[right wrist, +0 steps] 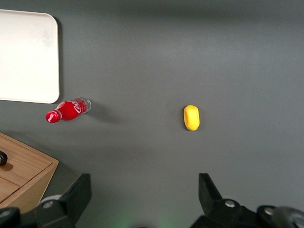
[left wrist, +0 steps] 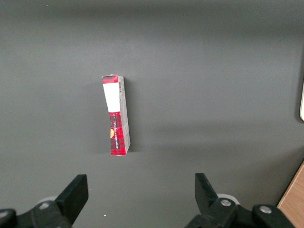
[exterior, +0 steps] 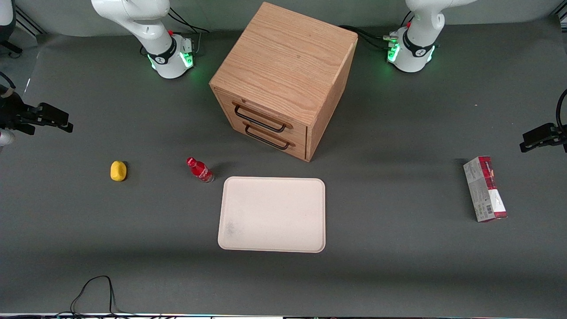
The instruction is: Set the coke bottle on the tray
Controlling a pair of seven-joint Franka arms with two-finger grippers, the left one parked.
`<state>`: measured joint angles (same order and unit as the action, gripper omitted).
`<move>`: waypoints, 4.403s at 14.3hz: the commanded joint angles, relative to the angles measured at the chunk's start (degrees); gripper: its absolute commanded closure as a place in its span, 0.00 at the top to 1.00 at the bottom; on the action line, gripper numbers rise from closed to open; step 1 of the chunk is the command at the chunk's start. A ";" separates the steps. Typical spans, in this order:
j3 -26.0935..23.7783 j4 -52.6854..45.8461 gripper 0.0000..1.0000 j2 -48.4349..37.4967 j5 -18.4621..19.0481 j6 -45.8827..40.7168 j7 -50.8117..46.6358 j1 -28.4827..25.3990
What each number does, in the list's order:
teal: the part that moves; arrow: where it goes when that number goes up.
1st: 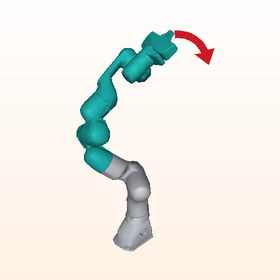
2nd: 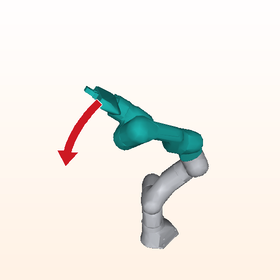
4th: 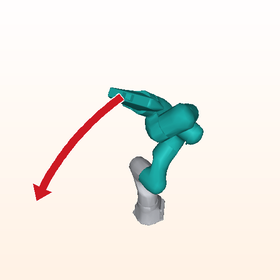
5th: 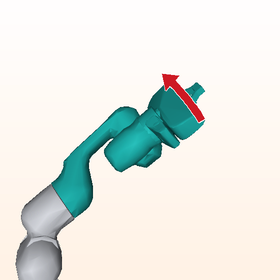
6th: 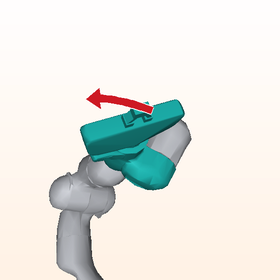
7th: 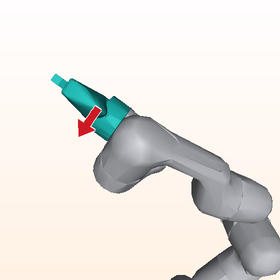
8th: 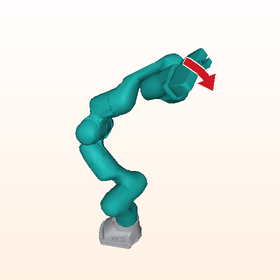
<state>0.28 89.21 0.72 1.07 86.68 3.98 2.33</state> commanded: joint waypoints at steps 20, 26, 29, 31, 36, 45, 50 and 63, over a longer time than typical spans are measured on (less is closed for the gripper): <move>-0.37 -0.53 1.00 1.47 -2.03 0.24 -15.22 -14.17; -0.37 -0.70 1.00 4.11 -2.56 2.87 -21.72 -22.18; -0.37 0.09 1.00 4.73 -2.56 4.19 -21.64 -22.19; -0.28 4.11 1.00 4.29 -2.56 7.42 -21.55 -22.19; -0.11 14.49 1.00 3.94 -2.47 19.56 -21.03 -22.19; -0.02 26.28 1.00 6.48 -2.47 34.78 -21.64 -22.28; -0.02 26.28 1.00 10.17 -2.47 38.03 -21.73 -22.28; -0.20 26.19 1.00 14.31 -2.47 38.30 -21.73 -22.54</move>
<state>-0.01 115.59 15.03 -0.69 125.70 -16.64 -19.71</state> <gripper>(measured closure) 0.000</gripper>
